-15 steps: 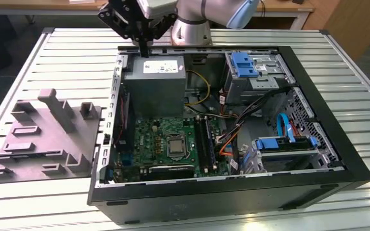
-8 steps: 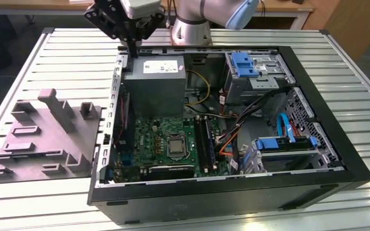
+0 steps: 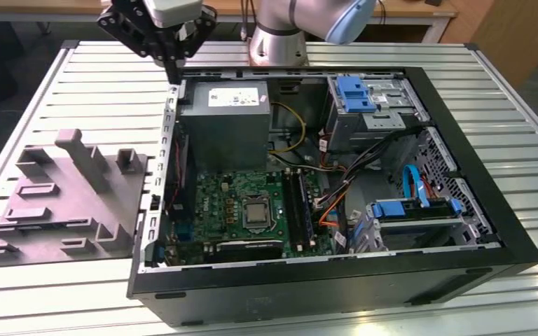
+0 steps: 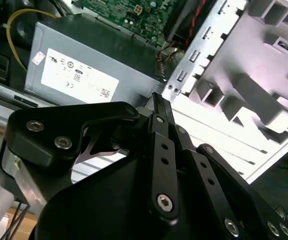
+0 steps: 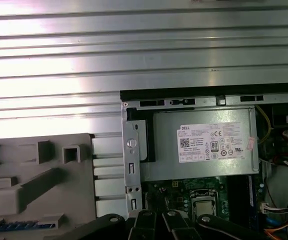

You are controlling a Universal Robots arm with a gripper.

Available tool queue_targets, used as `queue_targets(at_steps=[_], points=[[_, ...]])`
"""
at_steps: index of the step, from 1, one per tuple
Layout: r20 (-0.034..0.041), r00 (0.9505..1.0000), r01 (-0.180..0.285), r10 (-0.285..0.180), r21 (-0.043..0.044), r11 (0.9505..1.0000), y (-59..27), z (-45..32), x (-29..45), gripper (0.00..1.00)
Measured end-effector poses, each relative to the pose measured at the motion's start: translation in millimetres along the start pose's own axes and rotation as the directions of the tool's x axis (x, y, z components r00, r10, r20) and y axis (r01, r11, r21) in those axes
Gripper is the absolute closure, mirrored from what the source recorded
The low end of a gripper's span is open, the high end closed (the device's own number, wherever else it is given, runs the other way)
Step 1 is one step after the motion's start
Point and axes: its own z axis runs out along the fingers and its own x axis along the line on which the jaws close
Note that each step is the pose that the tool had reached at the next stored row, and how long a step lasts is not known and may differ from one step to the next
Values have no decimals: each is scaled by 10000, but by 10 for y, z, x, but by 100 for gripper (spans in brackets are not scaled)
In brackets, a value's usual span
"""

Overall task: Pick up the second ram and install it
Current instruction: 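Reach for the second ram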

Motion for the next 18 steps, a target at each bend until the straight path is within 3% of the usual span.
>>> queue_targets(at_steps=[18], points=[[31,10000,-1,1,-3,10000,-36,-12,487,90]])
